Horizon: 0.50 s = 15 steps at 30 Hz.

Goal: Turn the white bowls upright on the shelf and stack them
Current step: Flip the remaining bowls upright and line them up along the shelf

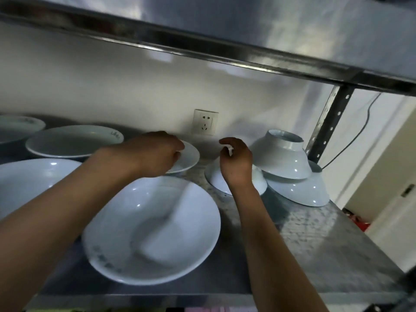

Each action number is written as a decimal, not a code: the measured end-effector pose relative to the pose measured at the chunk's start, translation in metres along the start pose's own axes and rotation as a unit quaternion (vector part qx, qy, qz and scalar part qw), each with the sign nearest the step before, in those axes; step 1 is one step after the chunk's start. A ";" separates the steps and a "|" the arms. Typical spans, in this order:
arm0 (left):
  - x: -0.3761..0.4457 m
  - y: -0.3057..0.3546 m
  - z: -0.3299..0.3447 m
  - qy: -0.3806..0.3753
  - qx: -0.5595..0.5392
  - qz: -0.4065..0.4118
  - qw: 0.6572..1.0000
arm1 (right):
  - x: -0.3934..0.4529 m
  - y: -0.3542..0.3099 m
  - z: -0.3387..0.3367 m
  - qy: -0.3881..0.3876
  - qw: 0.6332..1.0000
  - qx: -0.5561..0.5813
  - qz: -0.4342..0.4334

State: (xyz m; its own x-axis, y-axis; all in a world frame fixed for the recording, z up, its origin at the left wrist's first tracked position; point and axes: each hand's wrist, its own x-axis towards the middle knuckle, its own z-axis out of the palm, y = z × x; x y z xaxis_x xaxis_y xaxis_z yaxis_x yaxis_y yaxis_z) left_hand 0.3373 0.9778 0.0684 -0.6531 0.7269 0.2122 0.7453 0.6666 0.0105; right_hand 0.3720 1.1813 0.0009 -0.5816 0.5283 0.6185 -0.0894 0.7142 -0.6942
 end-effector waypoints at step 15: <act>-0.013 0.145 -0.007 0.161 -0.009 0.029 0.987 | 0.054 0.091 -0.137 -0.065 0.974 -0.185 0.110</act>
State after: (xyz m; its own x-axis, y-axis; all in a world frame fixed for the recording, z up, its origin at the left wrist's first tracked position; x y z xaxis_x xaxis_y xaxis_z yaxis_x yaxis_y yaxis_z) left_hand 0.4548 1.0632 0.0741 -0.5347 0.6723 0.5120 0.7845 0.6200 0.0052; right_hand 0.4431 1.3375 0.0212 -0.6529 0.6424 0.4013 0.3327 0.7192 -0.6100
